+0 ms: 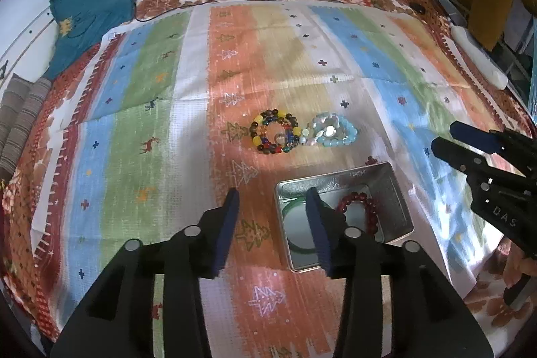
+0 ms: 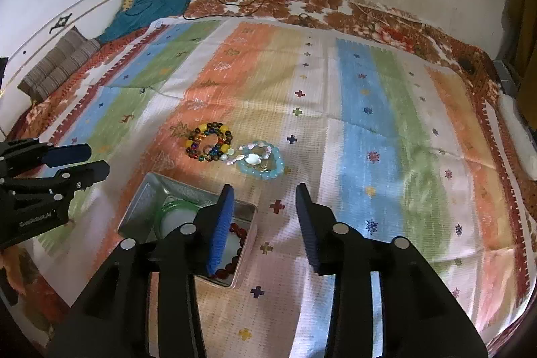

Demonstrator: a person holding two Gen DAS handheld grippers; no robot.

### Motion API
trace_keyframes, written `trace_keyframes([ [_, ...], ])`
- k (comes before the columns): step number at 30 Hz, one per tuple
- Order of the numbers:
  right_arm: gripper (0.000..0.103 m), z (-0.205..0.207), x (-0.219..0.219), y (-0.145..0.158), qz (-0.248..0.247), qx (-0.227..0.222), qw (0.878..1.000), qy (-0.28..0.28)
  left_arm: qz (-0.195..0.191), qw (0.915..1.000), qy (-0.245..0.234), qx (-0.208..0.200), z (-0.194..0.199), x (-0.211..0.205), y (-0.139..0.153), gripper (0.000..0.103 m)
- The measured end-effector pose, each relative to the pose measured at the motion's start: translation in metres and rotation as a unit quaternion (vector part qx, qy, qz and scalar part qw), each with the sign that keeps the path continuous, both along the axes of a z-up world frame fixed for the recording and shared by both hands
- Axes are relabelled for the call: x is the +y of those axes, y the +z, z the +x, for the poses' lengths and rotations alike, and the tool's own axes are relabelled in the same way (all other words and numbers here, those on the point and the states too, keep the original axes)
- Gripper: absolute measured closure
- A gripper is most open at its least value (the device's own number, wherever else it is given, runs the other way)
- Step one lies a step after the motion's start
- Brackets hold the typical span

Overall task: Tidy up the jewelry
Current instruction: 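Open both tools to drop the bangle and red bracelet into the tin, then move both tools back over the remaining bracelets on the sheet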

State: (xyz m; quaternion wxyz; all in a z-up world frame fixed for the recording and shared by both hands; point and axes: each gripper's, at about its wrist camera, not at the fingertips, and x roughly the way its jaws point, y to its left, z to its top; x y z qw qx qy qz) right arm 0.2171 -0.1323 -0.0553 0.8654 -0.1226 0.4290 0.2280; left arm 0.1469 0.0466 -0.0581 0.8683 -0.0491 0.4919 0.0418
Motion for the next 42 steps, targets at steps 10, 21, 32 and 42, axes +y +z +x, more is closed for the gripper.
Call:
trace_keyframes([
  [10,0.049,0.016,0.008,-0.006,0.006,0.015,1.0,0.002,-0.034,0.9991,0.021,0.018,0.01,0.014,-0.011,0.049],
  [21,0.044,0.035,0.018,-0.016,0.025,0.044,0.999,0.014,-0.044,0.9974,0.04,0.04,0.033,0.029,-0.028,0.047],
  [32,0.042,0.053,0.036,-0.03,-0.019,0.027,0.998,0.044,-0.07,0.9932,0.064,0.067,0.057,0.048,-0.049,0.047],
  [42,0.042,0.07,0.042,-0.044,-0.019,0.039,0.997,0.06,-0.068,0.9927,0.05,0.085,0.083,0.043,-0.063,0.047],
])
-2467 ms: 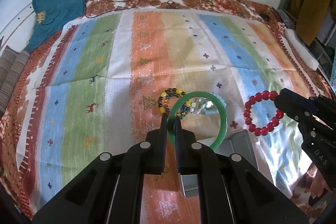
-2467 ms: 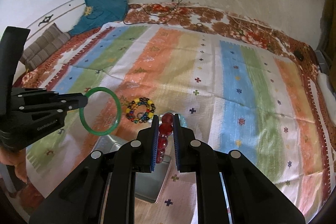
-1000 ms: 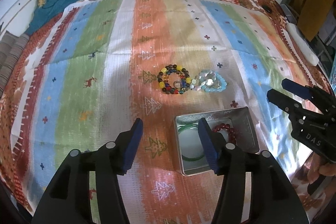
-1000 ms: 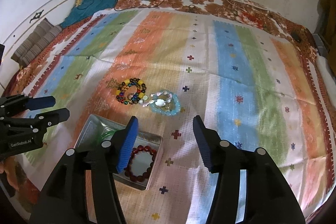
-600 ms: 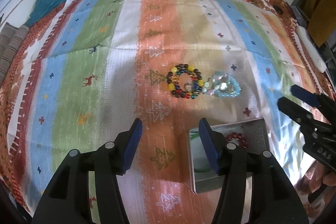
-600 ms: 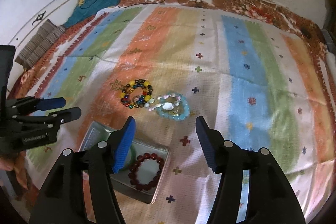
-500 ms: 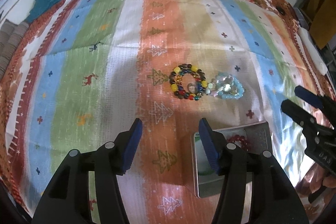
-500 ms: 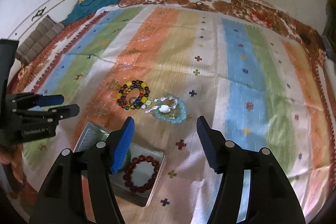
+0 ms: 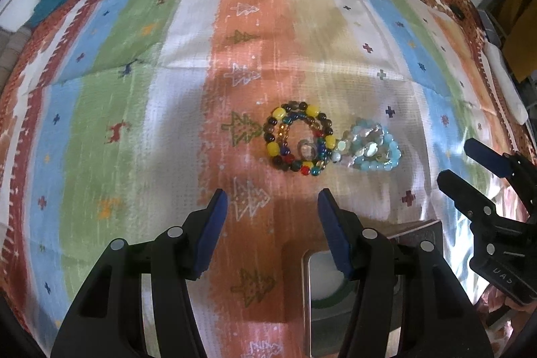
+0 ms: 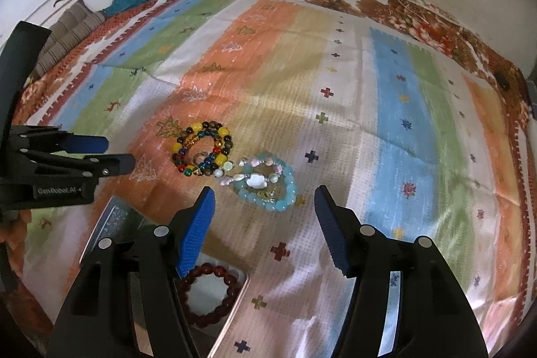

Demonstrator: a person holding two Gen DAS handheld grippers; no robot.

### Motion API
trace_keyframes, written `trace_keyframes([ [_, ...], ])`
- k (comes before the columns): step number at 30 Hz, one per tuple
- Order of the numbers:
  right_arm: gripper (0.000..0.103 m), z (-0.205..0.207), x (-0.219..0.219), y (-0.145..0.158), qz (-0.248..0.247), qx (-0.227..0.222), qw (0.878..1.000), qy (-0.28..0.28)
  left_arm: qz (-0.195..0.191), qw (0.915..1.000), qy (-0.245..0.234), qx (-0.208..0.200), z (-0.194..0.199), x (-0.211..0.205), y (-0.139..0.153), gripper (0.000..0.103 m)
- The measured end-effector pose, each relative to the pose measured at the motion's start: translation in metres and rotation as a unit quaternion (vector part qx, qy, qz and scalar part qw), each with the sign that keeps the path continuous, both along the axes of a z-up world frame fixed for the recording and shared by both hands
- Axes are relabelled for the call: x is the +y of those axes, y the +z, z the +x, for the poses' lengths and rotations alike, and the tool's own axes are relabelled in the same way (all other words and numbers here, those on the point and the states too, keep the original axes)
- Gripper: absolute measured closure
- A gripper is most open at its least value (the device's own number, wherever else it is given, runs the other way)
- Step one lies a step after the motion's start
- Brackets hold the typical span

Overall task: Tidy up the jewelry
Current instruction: 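Move both tools back over the remaining bracelets on the sheet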

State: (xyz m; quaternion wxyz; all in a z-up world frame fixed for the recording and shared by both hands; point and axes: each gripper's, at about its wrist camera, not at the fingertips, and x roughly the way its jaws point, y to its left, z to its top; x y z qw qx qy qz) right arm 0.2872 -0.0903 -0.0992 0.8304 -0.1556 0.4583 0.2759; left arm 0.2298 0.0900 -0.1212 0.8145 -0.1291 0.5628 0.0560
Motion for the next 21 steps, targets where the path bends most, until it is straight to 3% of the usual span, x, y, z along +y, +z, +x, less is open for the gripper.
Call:
trace_keyframes([
  [21,0.042,0.03,0.02,-0.03,-0.039,-0.006,0.999,0.031,-0.029,0.9985,0.013,0.045,0.039,0.012,-0.038,0.047],
])
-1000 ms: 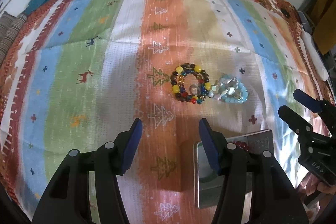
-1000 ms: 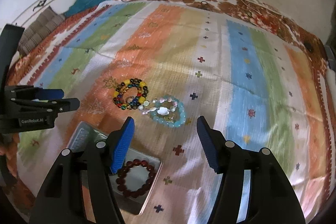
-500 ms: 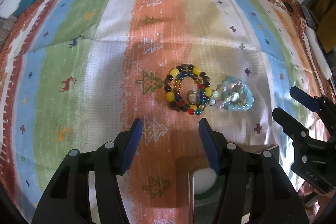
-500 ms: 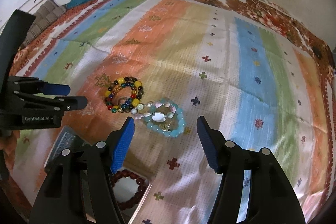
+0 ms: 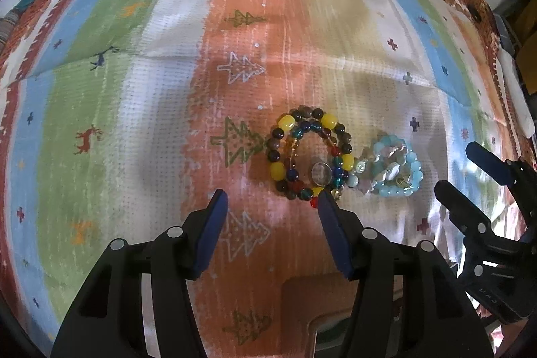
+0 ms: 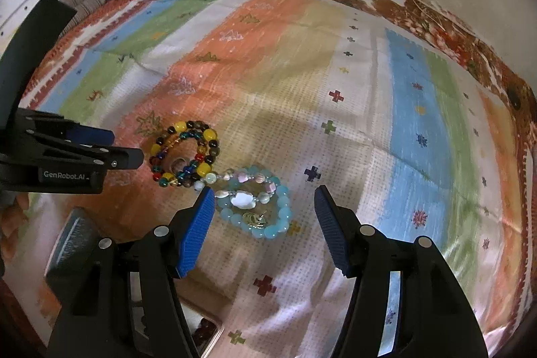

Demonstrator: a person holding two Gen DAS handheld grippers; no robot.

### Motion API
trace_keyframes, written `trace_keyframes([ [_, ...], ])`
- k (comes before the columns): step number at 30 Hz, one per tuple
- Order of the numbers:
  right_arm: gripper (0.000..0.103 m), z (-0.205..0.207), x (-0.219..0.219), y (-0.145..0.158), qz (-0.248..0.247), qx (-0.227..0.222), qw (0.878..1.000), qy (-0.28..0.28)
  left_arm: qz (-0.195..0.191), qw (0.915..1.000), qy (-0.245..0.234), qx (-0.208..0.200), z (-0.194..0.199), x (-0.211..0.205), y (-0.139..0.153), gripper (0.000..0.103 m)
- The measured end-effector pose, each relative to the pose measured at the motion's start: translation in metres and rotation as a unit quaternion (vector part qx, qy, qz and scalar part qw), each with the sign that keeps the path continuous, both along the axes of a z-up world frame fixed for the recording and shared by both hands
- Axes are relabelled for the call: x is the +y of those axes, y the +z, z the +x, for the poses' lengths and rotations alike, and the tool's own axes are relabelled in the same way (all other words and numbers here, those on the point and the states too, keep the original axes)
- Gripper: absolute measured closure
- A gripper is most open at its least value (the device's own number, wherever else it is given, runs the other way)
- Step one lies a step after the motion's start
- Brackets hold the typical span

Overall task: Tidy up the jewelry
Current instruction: 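Move both tools back over the remaining bracelets on the sheet, then grasp the multicolour beaded bracelet with left tool while right tool grasps white bead bracelet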

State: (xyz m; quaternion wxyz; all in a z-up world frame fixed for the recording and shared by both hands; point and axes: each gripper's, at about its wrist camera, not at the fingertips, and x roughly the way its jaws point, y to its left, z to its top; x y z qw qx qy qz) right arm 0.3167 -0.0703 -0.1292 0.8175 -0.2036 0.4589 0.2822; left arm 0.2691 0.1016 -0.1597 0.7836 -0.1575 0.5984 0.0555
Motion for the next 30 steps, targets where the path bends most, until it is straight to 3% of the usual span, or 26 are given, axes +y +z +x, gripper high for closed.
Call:
trace_keyframes([
  [17,0.042,0.017,0.014,-0.02,-0.022,0.013,1.0,0.017,-0.013,0.9998,-0.002,0.016,0.021,0.003,-0.016,0.054],
  [30,0.051,0.025,0.027,-0.034,-0.043,0.023,0.998,0.028,0.01,0.9993,-0.024,0.027,0.026,-0.006,-0.022,0.072],
])
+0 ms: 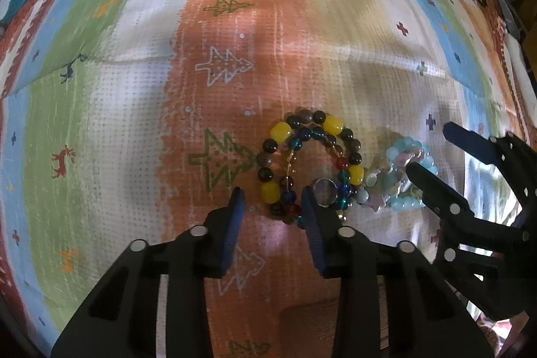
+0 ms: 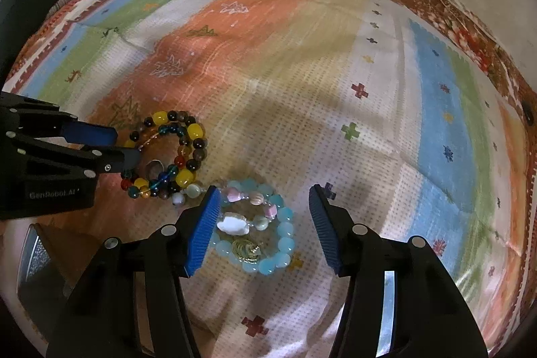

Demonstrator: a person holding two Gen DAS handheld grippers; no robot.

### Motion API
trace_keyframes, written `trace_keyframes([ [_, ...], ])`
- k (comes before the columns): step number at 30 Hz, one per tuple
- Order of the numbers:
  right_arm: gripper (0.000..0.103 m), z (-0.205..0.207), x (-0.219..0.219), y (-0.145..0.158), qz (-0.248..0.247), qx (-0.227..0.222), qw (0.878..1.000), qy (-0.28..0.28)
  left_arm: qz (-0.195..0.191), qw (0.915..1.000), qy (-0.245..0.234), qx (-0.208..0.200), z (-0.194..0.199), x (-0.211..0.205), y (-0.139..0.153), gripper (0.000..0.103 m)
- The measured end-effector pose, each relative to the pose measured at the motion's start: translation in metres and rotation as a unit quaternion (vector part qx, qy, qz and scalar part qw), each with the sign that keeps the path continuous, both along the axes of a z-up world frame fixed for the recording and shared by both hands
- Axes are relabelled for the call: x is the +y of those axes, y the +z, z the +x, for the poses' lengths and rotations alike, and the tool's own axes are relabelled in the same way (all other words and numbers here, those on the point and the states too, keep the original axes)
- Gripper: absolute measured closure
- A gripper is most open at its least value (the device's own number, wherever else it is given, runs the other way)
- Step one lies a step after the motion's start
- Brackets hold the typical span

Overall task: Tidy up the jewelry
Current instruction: 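Grasp the multicolour beaded bracelet with left tool while right tool grasps white bead bracelet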

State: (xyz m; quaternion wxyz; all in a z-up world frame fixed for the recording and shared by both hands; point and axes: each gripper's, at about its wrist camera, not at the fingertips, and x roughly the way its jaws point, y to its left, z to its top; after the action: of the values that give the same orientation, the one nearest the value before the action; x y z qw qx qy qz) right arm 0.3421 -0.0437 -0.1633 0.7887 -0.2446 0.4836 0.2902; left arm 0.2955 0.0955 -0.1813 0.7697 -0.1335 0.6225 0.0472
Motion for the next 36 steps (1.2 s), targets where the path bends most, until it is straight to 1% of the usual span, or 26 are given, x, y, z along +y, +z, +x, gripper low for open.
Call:
trace_keyframes([
  [1,0.053,0.0,0.001,-0.002,-0.003,0.0,1.0,0.001,0.005,1.0,-0.004,0.002,0.001,-0.003,-0.001,0.073],
  [5,0.055,0.002,0.002,-0.008,-0.014,0.004,1.0,0.003,0.015,0.9998,-0.014,0.003,0.002,-0.009,-0.002,0.075],
  [6,0.057,0.002,0.003,-0.008,-0.014,0.002,1.0,0.004,0.016,0.9998,-0.015,0.004,0.003,-0.011,-0.002,0.078],
  [7,0.062,0.002,0.003,-0.008,-0.013,0.003,1.0,0.004,0.015,0.9997,-0.017,0.005,0.003,-0.012,-0.002,0.082],
  [10,0.074,0.004,0.003,-0.01,-0.018,0.006,1.0,0.003,0.021,0.9995,-0.023,0.005,0.003,-0.014,-0.003,0.083],
  [13,0.083,0.004,0.003,-0.014,-0.024,0.005,1.0,0.003,0.021,0.9995,-0.022,0.003,0.005,-0.019,-0.003,0.085],
  [14,0.084,0.004,0.002,-0.014,-0.024,0.003,1.0,0.002,0.021,0.9995,-0.021,0.001,0.005,-0.019,-0.003,0.085],
  [15,0.087,0.005,0.001,-0.013,-0.024,0.004,1.0,0.001,0.021,0.9995,-0.021,0.001,0.005,-0.02,-0.002,0.091],
  [16,0.09,0.006,0.0,-0.013,-0.022,0.005,1.0,-0.001,0.027,0.9994,-0.02,0.0,0.005,-0.02,-0.001,0.094],
  [19,0.093,0.007,-0.003,-0.012,-0.018,0.009,1.0,-0.004,0.028,0.9993,-0.023,0.0,0.003,-0.019,-0.001,0.094],
  [24,0.093,0.007,-0.004,-0.01,-0.016,0.004,1.0,-0.004,0.029,0.9993,-0.022,-0.002,0.002,-0.019,0.0,0.094],
  [29,0.093,0.006,-0.004,-0.005,-0.011,0.001,1.0,-0.006,0.025,0.9995,-0.019,-0.007,-0.002,-0.005,0.007,0.094],
  [36,0.093,0.004,-0.003,-0.001,-0.009,-0.005,1.0,-0.006,0.026,0.9994,-0.02,-0.011,-0.007,-0.001,0.01,0.094],
])
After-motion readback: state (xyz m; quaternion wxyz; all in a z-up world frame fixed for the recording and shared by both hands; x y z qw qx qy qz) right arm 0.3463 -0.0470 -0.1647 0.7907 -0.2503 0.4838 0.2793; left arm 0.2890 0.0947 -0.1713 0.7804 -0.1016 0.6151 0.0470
